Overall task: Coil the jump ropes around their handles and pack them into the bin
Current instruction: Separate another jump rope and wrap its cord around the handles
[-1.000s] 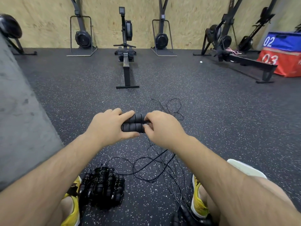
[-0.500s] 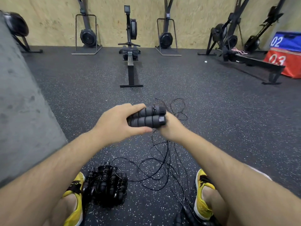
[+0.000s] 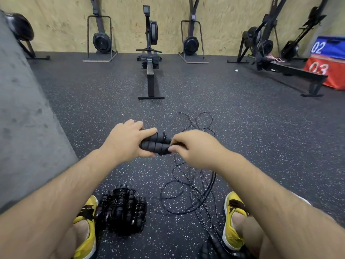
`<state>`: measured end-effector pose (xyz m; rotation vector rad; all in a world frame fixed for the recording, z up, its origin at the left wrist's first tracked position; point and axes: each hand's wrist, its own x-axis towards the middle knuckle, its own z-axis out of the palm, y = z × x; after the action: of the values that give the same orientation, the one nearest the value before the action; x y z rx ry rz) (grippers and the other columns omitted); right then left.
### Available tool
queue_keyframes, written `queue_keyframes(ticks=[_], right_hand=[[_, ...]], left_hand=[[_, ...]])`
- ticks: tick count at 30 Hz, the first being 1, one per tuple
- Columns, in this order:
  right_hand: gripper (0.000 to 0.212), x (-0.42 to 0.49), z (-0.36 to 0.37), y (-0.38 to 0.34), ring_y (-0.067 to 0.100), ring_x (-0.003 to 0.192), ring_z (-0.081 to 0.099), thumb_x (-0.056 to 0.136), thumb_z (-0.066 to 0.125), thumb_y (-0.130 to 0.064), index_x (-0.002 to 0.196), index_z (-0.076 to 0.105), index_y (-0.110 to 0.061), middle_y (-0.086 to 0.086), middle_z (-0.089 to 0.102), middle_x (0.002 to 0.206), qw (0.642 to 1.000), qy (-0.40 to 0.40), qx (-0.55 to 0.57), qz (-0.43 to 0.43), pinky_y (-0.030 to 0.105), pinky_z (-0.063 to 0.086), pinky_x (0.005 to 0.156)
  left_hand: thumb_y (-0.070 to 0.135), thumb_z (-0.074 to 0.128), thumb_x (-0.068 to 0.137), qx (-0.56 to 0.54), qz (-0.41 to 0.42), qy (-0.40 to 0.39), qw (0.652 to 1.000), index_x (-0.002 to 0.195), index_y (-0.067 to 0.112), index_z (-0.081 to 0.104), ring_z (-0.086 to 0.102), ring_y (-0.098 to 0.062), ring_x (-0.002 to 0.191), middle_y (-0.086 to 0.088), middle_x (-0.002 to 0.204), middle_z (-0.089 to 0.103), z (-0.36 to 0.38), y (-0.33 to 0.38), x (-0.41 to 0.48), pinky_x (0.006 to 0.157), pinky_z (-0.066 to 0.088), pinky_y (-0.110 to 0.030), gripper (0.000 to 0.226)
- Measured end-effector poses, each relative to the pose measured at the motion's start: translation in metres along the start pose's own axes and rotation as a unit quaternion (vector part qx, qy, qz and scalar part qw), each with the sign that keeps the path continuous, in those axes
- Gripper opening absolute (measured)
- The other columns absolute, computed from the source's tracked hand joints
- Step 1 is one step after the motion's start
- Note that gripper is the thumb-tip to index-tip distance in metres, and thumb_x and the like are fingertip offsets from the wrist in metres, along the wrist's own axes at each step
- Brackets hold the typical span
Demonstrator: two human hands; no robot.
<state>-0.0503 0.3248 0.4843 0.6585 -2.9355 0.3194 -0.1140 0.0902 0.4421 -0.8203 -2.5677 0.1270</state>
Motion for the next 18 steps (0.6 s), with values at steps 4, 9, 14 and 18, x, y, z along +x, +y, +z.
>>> queue_keyframes(ticks=[4, 9, 14, 18], right_hand=[[0.017, 0.014, -0.002, 0.027, 0.003, 0.087, 0.051, 0.091, 0.063, -0.048, 0.096, 0.071, -0.034, -0.016, 0.06, 0.088, 0.998, 0.028, 0.05, -0.023, 0.03, 0.044, 0.079], [0.012, 0.02, 0.02, 0.051, 0.01, 0.079, 0.061, 0.096, 0.06, -0.036, 0.087, 0.067, -0.033, -0.013, 0.066, 0.082, 0.963, 0.029, 0.267, 0.032, 0.034, 0.05, 0.079], [0.02, 0.012, 0.051, 0.023, 0.003, 0.067, 0.051, 0.101, 0.046, -0.009, 0.098, 0.061, -0.021, -0.009, 0.06, 0.08, 0.948, -0.025, 0.304, 0.087, 0.019, 0.042, 0.058], [0.021, -0.004, 0.062, -0.011, 0.014, 0.07, 0.057, 0.106, 0.04, -0.034, 0.099, 0.051, -0.017, -0.004, 0.057, 0.083, 0.94, -0.137, 0.287, 0.12, 0.028, 0.041, 0.061]], left_hand=[[0.092, 0.049, 0.067, -0.107, 0.058, -0.074, 0.99, 0.121, 0.04, 0.054, 0.045, -0.017, 0.078, 0.012, 0.085, 0.044, -0.008, 0.017, -0.008, 0.067, 0.047, -0.034, 0.075], [0.077, 0.07, 0.068, -0.283, 0.041, -0.09, 0.954, 0.133, 0.042, 0.052, 0.051, -0.009, 0.093, 0.012, 0.094, 0.053, -0.036, 0.033, -0.013, 0.083, 0.043, -0.027, 0.075], [0.066, 0.076, 0.072, -0.295, -0.021, -0.033, 0.955, 0.14, 0.045, 0.046, 0.054, -0.007, 0.1, 0.015, 0.101, 0.056, -0.041, 0.028, -0.006, 0.089, 0.045, -0.03, 0.077], [0.066, 0.077, 0.069, -0.13, -0.077, 0.014, 0.988, 0.142, 0.04, 0.048, 0.052, -0.022, 0.095, 0.007, 0.096, 0.051, -0.022, 0.017, 0.001, 0.079, 0.049, -0.038, 0.082]])
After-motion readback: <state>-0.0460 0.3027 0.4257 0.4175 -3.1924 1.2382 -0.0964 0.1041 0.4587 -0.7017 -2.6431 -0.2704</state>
